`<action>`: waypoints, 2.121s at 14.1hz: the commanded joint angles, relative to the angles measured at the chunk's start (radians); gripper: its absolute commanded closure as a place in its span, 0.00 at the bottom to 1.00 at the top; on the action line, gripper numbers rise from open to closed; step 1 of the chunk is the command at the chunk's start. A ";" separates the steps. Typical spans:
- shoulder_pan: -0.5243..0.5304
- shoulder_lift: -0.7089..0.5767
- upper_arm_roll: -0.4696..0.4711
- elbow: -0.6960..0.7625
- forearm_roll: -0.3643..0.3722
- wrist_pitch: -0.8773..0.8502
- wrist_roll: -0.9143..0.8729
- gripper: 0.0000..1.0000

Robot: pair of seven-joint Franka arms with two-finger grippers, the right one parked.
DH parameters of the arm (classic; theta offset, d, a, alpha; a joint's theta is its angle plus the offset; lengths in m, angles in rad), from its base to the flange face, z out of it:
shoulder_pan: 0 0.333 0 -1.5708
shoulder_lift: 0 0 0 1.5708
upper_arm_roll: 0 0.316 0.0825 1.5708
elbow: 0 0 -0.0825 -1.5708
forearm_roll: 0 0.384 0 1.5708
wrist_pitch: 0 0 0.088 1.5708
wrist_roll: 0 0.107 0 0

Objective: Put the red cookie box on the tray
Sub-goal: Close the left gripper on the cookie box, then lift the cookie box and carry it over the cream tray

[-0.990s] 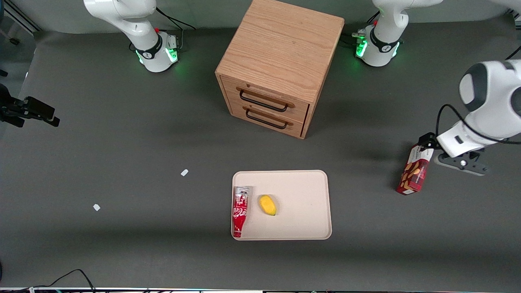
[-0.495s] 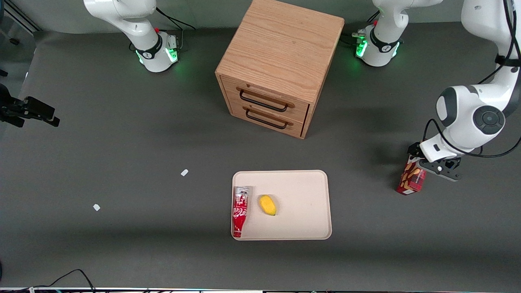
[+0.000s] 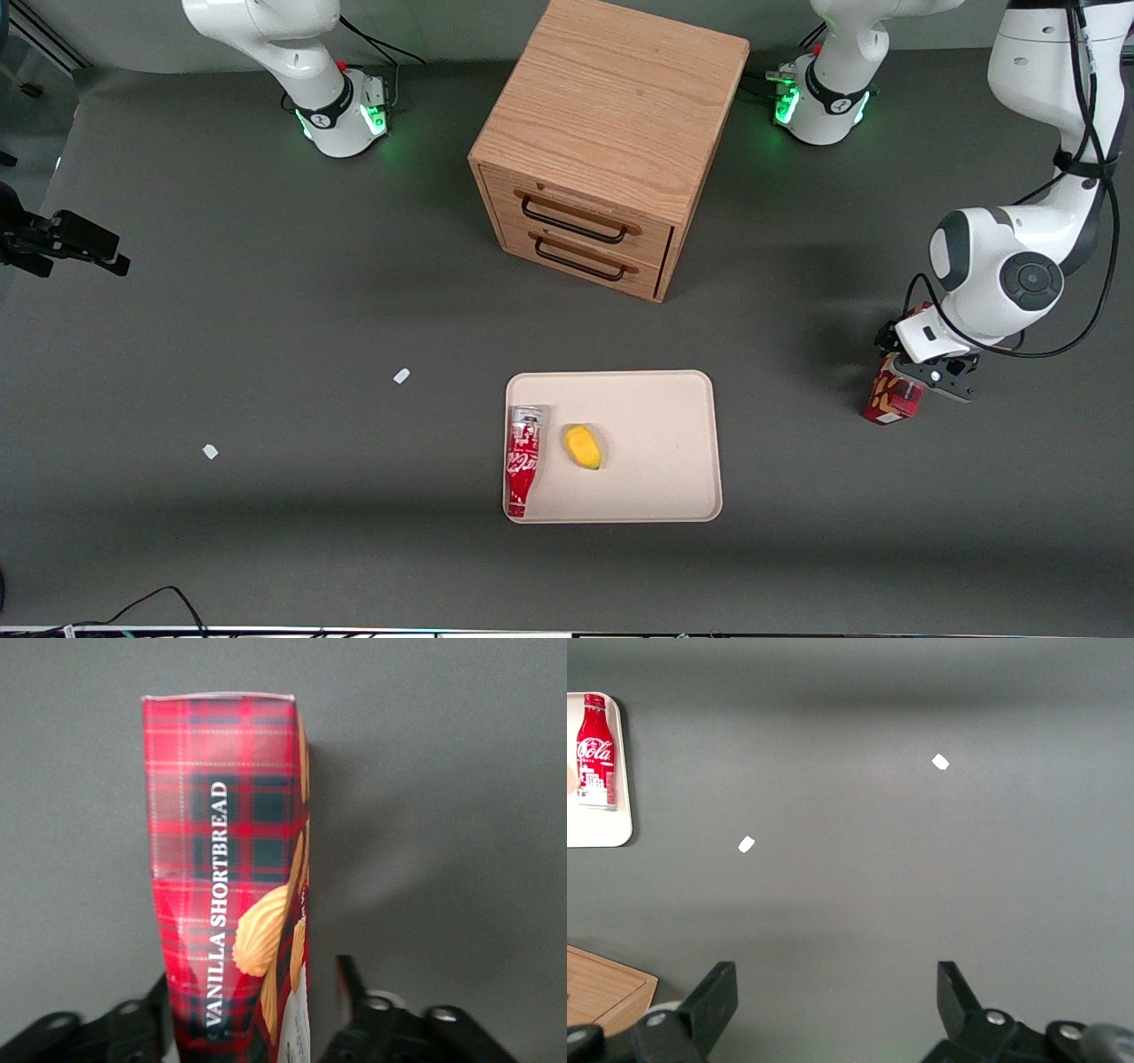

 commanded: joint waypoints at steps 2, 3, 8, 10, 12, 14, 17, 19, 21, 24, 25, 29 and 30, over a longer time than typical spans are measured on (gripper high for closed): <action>-0.011 -0.013 0.008 0.003 -0.010 -0.014 0.012 1.00; -0.011 -0.014 0.008 0.005 -0.010 -0.015 0.009 1.00; -0.018 -0.024 0.007 0.078 -0.012 -0.139 0.008 1.00; -0.020 -0.033 0.007 0.135 -0.029 -0.217 0.005 1.00; -0.027 -0.040 0.005 0.251 -0.061 -0.372 -0.014 1.00; -0.038 -0.045 0.001 0.372 -0.063 -0.518 -0.072 1.00; -0.090 -0.030 -0.031 0.570 -0.063 -0.696 -0.260 1.00; -0.109 0.011 -0.079 0.711 -0.073 -0.803 -0.421 1.00; -0.167 0.062 -0.090 0.817 -0.108 -0.873 -0.526 1.00; -0.237 0.133 -0.093 0.884 -0.164 -0.850 -0.687 1.00; -0.260 0.163 -0.102 0.899 -0.171 -0.818 -0.736 1.00; -0.340 0.315 -0.110 0.944 -0.161 -0.651 -0.845 1.00; -0.354 0.344 -0.108 0.944 -0.159 -0.605 -0.845 1.00</action>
